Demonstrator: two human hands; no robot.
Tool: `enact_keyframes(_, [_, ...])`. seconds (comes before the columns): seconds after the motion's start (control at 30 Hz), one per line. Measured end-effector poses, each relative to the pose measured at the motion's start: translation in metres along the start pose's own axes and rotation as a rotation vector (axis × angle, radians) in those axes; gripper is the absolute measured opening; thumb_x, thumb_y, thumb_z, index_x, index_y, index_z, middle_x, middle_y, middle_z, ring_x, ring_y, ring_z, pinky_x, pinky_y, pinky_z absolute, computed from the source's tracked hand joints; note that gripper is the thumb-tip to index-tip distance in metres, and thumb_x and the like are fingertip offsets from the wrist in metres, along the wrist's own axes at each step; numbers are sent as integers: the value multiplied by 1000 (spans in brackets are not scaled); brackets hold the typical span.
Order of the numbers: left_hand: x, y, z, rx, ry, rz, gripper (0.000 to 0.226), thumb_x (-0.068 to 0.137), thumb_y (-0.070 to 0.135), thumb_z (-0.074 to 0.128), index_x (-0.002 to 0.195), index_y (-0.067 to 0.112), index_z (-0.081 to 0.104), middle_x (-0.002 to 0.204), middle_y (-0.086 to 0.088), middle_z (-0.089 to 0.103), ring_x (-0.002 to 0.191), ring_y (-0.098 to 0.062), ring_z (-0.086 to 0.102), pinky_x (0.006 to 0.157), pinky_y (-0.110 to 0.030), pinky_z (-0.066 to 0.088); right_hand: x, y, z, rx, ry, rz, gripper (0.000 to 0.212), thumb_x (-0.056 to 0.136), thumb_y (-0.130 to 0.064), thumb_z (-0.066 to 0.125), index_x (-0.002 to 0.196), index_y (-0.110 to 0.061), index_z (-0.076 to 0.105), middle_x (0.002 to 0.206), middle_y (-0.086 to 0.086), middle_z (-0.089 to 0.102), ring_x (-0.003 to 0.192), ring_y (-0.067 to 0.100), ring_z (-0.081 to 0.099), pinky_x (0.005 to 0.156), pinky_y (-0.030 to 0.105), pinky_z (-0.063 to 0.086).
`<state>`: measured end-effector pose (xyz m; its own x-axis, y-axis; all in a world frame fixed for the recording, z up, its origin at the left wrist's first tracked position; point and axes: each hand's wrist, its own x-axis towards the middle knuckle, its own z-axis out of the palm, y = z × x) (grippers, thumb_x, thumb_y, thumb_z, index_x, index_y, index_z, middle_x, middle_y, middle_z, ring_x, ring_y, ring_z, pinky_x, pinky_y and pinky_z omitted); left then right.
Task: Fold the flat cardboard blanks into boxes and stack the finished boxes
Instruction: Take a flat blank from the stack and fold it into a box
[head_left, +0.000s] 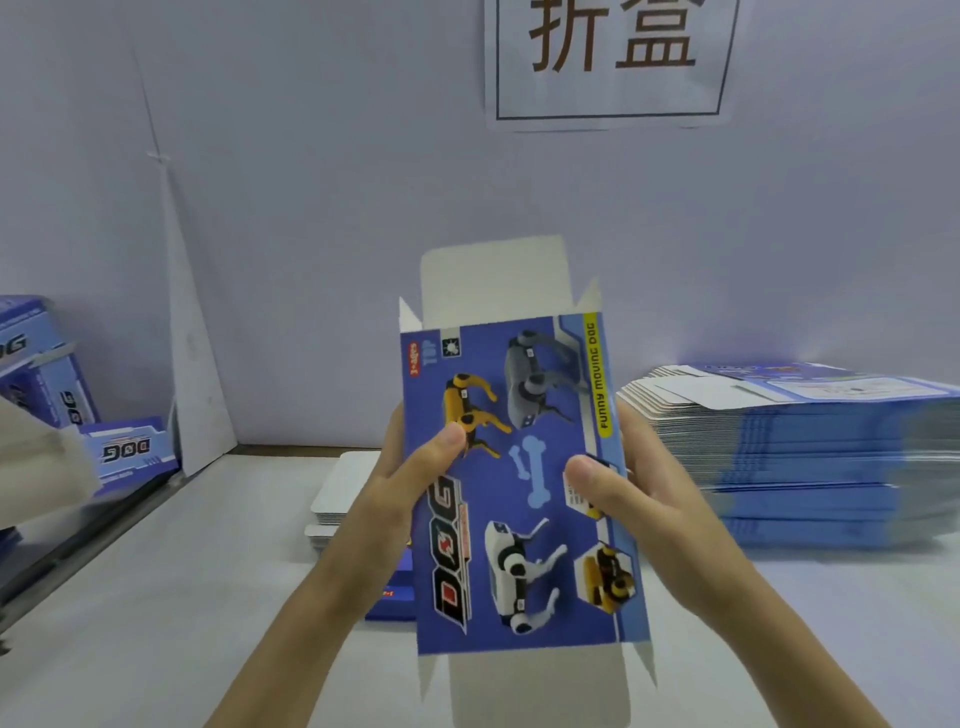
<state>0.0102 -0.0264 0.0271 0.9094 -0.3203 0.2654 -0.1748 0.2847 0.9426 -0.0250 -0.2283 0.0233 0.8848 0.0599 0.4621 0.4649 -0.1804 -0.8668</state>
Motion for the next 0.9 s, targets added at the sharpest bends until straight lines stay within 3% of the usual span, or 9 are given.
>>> enact_keyframes(0.1, [0,0,-6,-34,8,-5,66,69,42,64,130,19,49,100,-11,74,79,-29,73,55,-31,57,-1,0,0,-41,-45,42,87,65,-66,63,144,-47,32,124,-13,62,107,4,65,80,25,57])
enact_keyframes(0.17, [-1,1,-7,-29,-6,-17,68,67,40,69,129,18,49,96,-11,74,75,-29,73,54,-31,57,-1,-2,0,-33,-25,41,88,64,-68,62,143,-52,28,129,-19,56,110,-4,61,80,19,55])
enact_keyframes(0.3, [0,0,2,54,-76,21,87,58,41,77,136,40,38,111,-5,71,89,-31,72,64,-35,59,-2,-2,-4,-57,56,-63,90,67,-62,65,147,-52,25,145,-24,45,131,2,47,104,33,44])
enact_keyframes(0.37, [1,-3,6,58,-96,21,89,58,42,76,137,42,36,112,-3,71,90,-31,72,63,-33,59,-4,-2,-7,-84,76,-96,92,67,-60,66,148,-50,24,145,-29,43,133,-2,43,109,30,40])
enact_keyframes(0.47, [-1,-4,6,49,-140,3,83,59,43,75,135,39,39,109,-2,72,86,-29,73,61,-30,58,-5,-3,-13,-130,45,-161,91,71,-55,66,149,-52,18,136,-45,41,123,-17,44,91,5,41])
enact_keyframes(0.53, [-3,-3,6,48,-165,-15,80,59,44,75,132,37,41,104,-2,73,82,-28,74,59,-29,58,-5,-3,-17,-116,17,-158,92,70,-53,66,149,-53,18,136,-42,44,121,-11,50,86,9,46])
enact_keyframes(0.67, [-2,-8,7,43,-156,-39,83,58,44,76,133,38,40,105,0,73,82,-27,74,58,-29,58,-4,0,-17,-66,-7,-184,78,73,-47,66,144,-45,35,136,-15,57,119,15,61,87,34,55])
enact_keyframes(0.8, [-2,-8,2,-37,-165,-45,79,60,40,79,131,44,45,109,-5,72,82,-30,73,59,-32,58,-6,4,-8,-32,49,-216,48,73,-43,64,117,-33,49,107,-10,67,99,16,66,79,31,57])
enact_keyframes(0.9, [0,0,1,-58,-142,-43,98,45,43,91,132,32,47,101,-5,74,77,-27,74,56,-30,58,-7,5,-2,7,52,-196,49,72,-43,64,115,-25,47,104,-10,66,96,13,67,74,25,56])
